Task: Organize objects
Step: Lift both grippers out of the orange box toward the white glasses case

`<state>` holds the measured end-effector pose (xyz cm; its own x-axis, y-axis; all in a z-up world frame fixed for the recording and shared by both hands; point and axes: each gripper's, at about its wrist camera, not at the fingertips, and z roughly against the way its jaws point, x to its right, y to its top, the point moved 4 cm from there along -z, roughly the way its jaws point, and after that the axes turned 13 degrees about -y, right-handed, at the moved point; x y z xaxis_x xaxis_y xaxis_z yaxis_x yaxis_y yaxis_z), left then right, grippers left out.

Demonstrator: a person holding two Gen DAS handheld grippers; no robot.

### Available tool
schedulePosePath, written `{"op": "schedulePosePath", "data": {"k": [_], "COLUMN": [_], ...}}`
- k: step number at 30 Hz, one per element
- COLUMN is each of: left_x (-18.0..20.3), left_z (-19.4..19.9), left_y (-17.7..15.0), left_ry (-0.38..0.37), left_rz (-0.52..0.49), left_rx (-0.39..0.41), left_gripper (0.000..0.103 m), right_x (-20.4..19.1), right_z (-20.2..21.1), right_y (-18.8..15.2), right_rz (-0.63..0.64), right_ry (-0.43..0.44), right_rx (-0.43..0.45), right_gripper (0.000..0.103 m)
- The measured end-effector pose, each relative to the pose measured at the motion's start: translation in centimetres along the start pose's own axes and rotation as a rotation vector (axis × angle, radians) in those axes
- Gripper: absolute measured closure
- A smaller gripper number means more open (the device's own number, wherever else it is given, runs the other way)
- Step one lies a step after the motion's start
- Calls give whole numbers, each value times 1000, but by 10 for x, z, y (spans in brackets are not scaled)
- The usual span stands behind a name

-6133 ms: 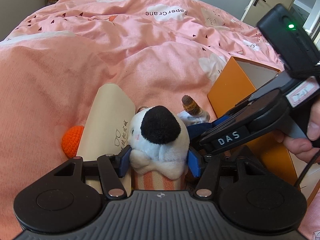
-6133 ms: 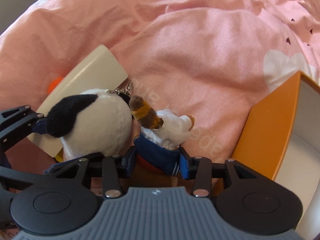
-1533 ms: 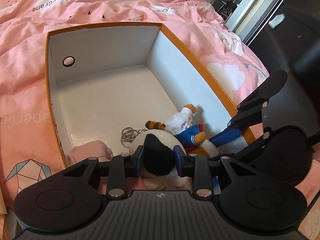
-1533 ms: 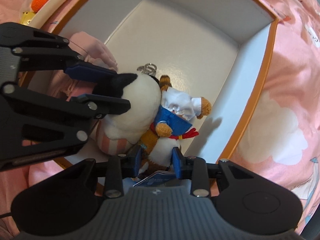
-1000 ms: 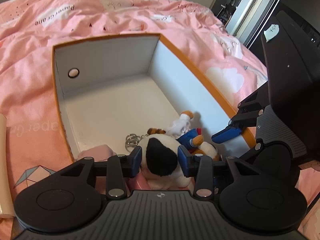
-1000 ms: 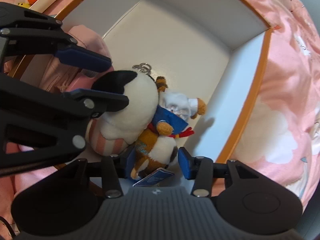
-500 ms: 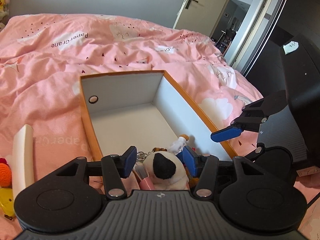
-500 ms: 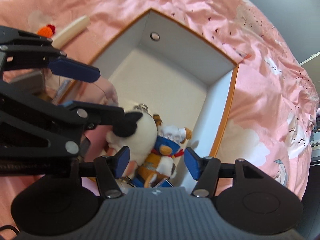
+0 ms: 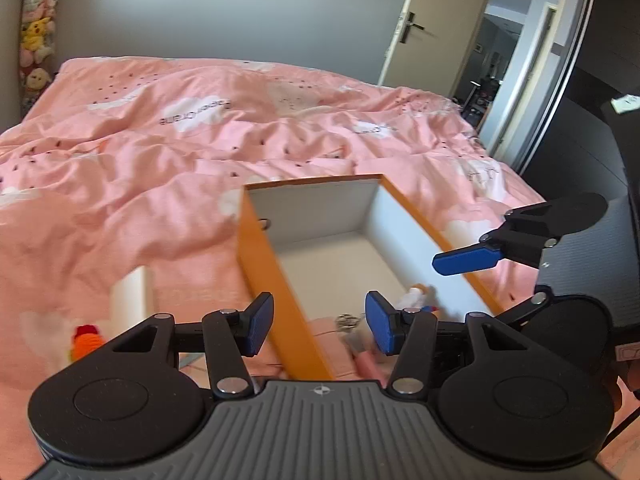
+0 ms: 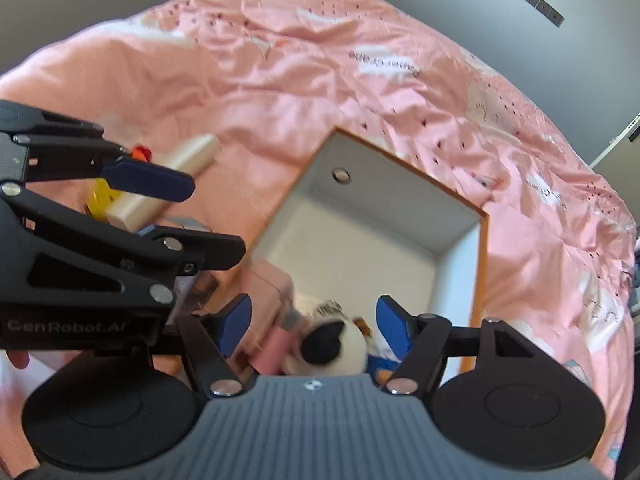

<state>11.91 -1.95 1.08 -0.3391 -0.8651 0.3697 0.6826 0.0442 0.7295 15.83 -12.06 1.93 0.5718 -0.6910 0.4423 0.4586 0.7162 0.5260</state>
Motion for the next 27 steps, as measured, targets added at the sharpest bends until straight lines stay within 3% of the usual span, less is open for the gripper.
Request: {"op": "schedulePosePath", "data": {"k": [5, 10, 16, 21, 24, 27], "left_x": [-44, -86, -124, -147, -154, -161], "left_z": [20, 32, 36, 23, 12, 2], "left_y": [2, -5, -19, -29, -34, -37], "left_ry": [76, 149, 174, 159, 150, 138], "left_rz": [61, 129, 221, 291, 310, 348], "left_rx": [-7, -36, -74, -98, -117, -120], "left_gripper": [43, 43, 43, 43, 34, 33], "right_x": [-26, -55, -85, -104, -111, -114], "right_z": [6, -4, -39, -67, -80, -93], "right_y": [18, 36, 51, 51, 48, 47], "right_rz": [-37, -61, -124, -167, -189, -217], "right_ry": [88, 179, 260, 248, 254, 269], "right_rx": [110, 125, 62, 4, -25, -48], "right_gripper": [33, 34, 52, 68, 76, 84]}}
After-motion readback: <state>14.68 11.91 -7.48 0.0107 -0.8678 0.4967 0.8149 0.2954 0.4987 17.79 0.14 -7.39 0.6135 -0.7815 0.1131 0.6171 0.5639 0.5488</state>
